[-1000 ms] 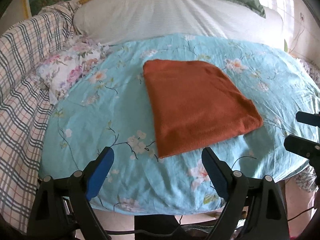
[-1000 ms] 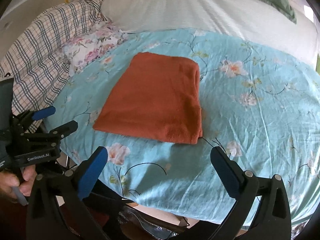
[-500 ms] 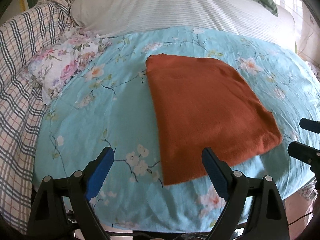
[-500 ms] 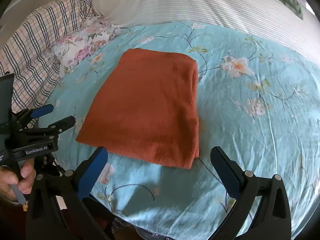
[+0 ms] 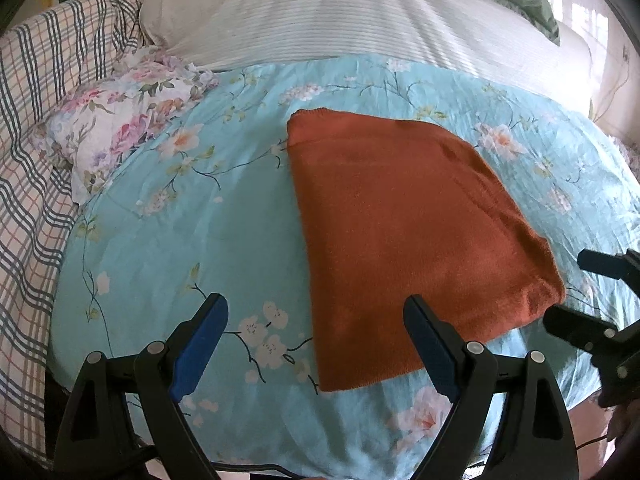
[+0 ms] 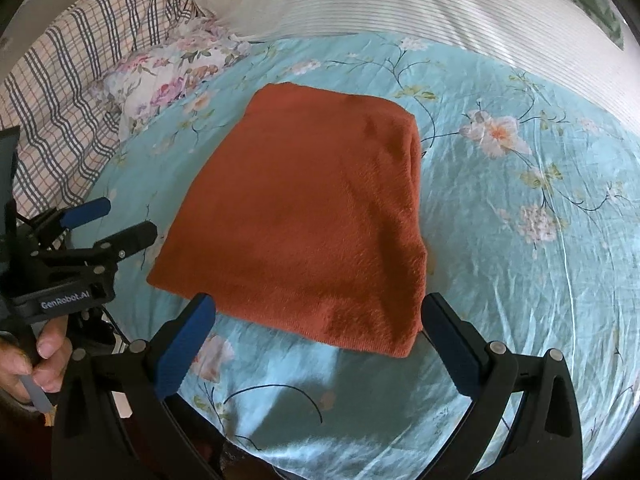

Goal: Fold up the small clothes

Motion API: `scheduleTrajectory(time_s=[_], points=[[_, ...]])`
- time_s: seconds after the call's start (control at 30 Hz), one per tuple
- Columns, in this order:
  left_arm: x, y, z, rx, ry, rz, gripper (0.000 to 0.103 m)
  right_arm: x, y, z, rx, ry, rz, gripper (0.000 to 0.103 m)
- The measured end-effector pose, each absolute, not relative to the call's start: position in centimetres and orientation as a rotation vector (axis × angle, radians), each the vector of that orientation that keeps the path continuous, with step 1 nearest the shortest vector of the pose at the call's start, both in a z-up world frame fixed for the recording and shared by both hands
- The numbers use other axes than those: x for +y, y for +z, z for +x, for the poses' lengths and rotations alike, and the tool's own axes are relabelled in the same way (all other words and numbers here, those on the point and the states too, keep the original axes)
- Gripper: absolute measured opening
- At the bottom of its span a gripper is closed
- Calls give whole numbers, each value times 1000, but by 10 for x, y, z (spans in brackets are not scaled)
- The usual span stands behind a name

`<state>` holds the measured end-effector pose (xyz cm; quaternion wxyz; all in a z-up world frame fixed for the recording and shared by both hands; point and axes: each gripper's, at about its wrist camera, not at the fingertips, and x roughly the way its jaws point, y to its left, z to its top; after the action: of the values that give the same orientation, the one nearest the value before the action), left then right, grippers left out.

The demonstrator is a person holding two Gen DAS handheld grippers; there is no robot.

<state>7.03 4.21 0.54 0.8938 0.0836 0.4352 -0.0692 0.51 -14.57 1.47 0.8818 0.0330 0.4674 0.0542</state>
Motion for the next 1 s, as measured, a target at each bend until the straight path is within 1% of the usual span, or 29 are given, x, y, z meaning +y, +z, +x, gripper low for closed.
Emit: scheduleTrajectory(time_s=[1.0], points=[[36,20,49,858,-163,154,90,-147,30,-11,926,98,90,102]])
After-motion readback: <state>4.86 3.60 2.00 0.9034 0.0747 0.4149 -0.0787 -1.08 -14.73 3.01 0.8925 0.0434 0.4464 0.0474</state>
